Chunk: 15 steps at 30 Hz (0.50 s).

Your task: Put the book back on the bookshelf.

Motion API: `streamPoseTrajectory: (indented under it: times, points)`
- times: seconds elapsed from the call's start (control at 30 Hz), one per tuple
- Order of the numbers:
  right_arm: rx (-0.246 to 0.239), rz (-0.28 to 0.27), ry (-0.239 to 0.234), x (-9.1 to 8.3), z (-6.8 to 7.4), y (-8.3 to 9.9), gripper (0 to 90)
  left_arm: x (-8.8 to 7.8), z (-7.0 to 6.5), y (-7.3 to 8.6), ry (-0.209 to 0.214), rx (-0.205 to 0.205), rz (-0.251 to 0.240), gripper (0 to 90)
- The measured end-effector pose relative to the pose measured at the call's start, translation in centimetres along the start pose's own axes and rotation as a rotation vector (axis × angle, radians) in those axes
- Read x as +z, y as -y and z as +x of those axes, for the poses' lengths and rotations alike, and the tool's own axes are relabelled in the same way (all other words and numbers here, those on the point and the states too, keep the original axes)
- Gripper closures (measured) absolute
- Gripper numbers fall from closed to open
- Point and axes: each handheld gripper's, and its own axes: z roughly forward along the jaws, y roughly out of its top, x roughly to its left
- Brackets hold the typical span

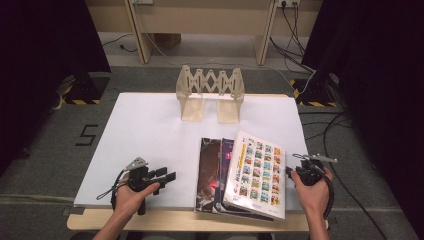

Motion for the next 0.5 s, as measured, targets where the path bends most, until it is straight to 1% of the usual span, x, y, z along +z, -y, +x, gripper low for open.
streamPoseTrajectory:
  times: [0.03, 0.07, 0.1, 0.13, 0.17, 0.23, 0.27, 0.3, 0.37, 0.4, 0.43, 0.5]
  points:
    - [0.01, 0.016, 0.0, -0.1, 0.1, -0.1, 54.5, 0.2, -0.1, -0.1, 0.003, 0.006, 0.006, 46.3]
    - [0.024, 0.016, -0.006, -0.2, 0.1, -0.2, 54.1, 0.4, -0.2, -0.2, 0.005, 0.007, 0.012, 46.3]
    - [0.034, 0.009, -0.027, -0.3, 0.0, -0.3, 54.1, 0.6, -0.3, -0.3, 0.008, 0.001, 0.02, 46.3]
    - [0.059, 0.008, -0.044, -0.4, 0.1, -0.5, 53.9, 0.8, -0.4, -0.4, 0.013, -0.003, 0.029, 46.3]
    - [0.043, 0.006, -0.046, -0.5, -0.1, -0.6, 53.9, 1.1, -0.5, -0.6, 0.014, -0.005, 0.04, 46.3]
    - [0.049, 0.031, -0.058, -0.6, 0.0, -0.9, 54.0, 1.7, -0.8, -1.1, 0.027, -0.005, 0.051, 46.7]
    - [0.067, 0.032, -0.075, -0.7, 0.1, -1.0, 54.0, 2.0, -1.0, -1.4, 0.033, 0.001, 0.056, 46.8]
    - [0.074, 0.035, -0.087, -0.8, 0.1, -1.1, 54.1, 2.4, -1.2, -1.7, 0.037, 0.002, 0.065, 46.8]
    - [0.076, 0.031, -0.117, -0.9, 0.1, -1.5, 54.6, 3.1, -1.6, -2.2, 0.043, -0.003, 0.077, 46.9]
    - [0.084, 0.034, -0.123, -1.0, 0.2, -1.6, 54.6, 3.1, -1.6, -2.2, 0.043, -0.003, 0.077, 47.0]
    - [0.075, 0.036, -0.126, -1.0, 0.3, -1.8, 54.7, 3.8, -2.1, -2.7, 0.047, -0.013, 0.091, 47.0]
    - [0.076, 0.047, -0.138, -0.9, 0.4, -1.9, 55.3, 4.5, -2.5, -3.1, 0.06, -0.019, 0.106, 47.0]
